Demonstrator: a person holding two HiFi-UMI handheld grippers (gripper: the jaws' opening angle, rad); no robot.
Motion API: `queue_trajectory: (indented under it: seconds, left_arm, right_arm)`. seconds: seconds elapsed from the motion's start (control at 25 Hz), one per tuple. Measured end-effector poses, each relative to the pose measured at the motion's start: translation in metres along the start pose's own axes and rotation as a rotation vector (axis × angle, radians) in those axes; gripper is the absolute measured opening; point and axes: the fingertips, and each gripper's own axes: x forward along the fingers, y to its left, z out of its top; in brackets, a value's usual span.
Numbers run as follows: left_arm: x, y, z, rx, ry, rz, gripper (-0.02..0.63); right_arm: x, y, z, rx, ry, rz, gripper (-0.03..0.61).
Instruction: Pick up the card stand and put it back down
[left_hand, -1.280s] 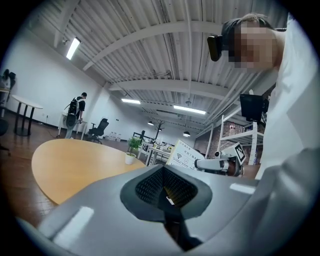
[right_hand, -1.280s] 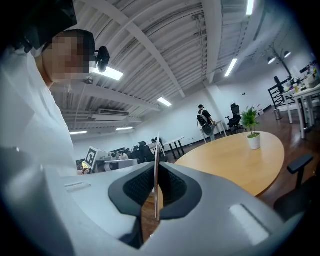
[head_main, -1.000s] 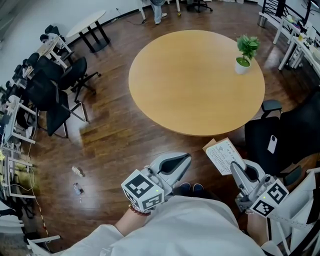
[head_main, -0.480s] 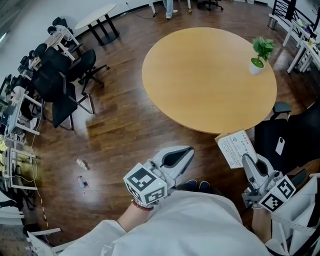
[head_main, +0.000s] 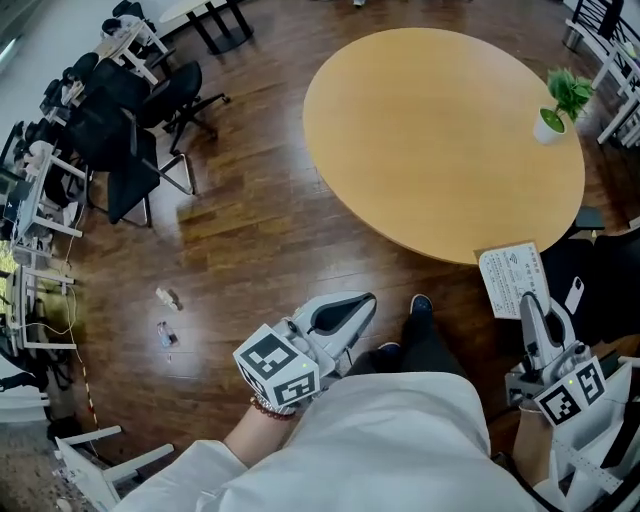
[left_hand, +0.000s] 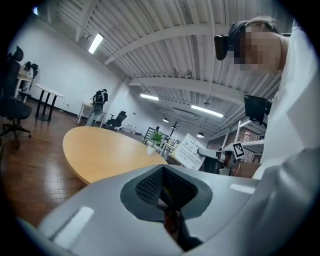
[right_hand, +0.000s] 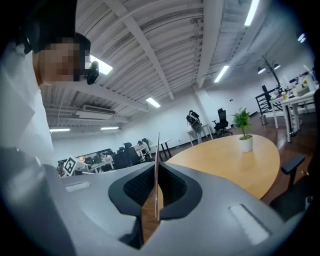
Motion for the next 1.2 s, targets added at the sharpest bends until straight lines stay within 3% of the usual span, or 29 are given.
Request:
queue_trajectory:
  seconds: [0.12, 0.28, 0.6, 0.76, 0.92, 1.2]
  left_arm:
    - [0.023, 0.029, 0.001, -0.015, 0.022, 0.049, 0.0]
    - [0.059, 0.059, 0.019, -0.024, -0.006, 0.098, 0.0]
    - [0.145, 0.091, 0.104, -0.037, -0.073, 0.235, 0.0]
    - [0.144, 0.119, 0.107, -0.072, -0.084, 0.367, 0.0]
    - [0.127, 0.16, 0.094, -0.143, -0.078, 0.522, 0.0]
    - [0.11, 0.207, 0.089, -0.188, -0.078, 0.688, 0.0]
  right_arm:
    - [0.024, -0.047, 0.007, 0.019, -0.015, -0.04, 0.023]
    - [0.077, -0.106, -0.004, 0.051, 0.017, -0.025, 0.023]
    - [0.194, -0.248, 0.005, -0.064, 0.284, 0.049, 0.023]
    - [0.255, -0.305, -0.009, -0.126, 0.365, 0.121, 0.023]
    - [0.322, -0.344, -0.016, -0.167, 0.383, 0.176, 0.023]
    - [0.406, -0.375, -0.035, -0.153, 0.361, 0.222, 0.023]
